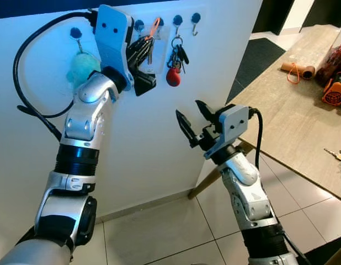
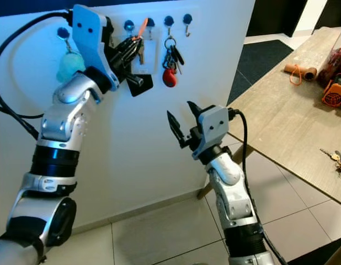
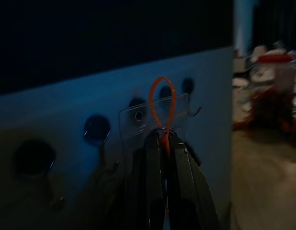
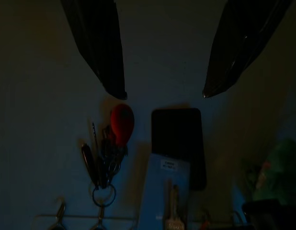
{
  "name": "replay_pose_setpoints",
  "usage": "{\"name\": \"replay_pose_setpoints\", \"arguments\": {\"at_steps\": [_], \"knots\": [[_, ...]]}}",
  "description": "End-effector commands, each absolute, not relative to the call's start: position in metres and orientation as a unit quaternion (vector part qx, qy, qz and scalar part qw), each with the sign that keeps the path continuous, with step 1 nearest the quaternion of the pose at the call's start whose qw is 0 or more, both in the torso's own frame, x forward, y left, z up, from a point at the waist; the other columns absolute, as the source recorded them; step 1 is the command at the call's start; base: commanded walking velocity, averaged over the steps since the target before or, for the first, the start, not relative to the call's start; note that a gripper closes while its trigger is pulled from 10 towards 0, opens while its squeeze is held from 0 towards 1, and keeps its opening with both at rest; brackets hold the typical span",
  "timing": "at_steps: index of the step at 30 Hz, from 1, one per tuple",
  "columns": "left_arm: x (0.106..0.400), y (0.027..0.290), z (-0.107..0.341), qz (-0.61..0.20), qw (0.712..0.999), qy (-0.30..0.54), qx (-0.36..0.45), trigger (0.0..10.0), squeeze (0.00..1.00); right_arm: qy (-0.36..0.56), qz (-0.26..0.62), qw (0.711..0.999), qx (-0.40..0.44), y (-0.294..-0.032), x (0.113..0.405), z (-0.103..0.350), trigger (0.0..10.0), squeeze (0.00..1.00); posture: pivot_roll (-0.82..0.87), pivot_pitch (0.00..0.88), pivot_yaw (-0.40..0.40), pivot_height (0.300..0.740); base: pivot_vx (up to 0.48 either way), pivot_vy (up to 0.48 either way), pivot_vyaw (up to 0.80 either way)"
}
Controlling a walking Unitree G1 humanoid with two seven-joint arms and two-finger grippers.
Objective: Hang keys on a hook
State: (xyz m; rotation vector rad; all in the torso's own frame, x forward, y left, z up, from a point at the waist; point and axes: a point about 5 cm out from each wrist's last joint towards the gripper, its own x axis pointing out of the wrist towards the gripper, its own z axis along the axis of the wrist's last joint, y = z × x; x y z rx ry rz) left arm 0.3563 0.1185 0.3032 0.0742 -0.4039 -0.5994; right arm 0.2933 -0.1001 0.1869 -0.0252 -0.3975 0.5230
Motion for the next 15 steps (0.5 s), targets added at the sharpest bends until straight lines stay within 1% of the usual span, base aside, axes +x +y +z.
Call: {"name": "replay_pose_setpoints", "arguments": {"at_steps": [1, 10, 15], "knots": [[0.354, 0.123, 0.301, -0.300, 0.931, -0.201, 0.040, 10.0, 0.00, -0.190, 0.258, 0.947, -0.016, -0.100, 0.292, 0.186, 10.0, 0.00, 0.02, 0.053, -0.010, 0.740, 0.000, 0.000, 0.00], [0.353, 0.132, 0.293, -0.300, 0.934, -0.190, 0.049, 10.0, 0.00, -0.187, 0.260, 0.947, -0.019, -0.100, 0.290, 0.184, 10.0, 0.00, 0.02, 0.058, -0.011, 0.740, 0.000, 0.000, 0.00], [0.352, 0.131, 0.293, -0.301, 0.932, -0.196, 0.042, 10.0, 0.00, -0.186, 0.261, 0.947, -0.018, -0.099, 0.290, 0.184, 10.0, 0.00, 0.02, 0.059, -0.013, 0.740, 0.000, 0.000, 0.00]]}}
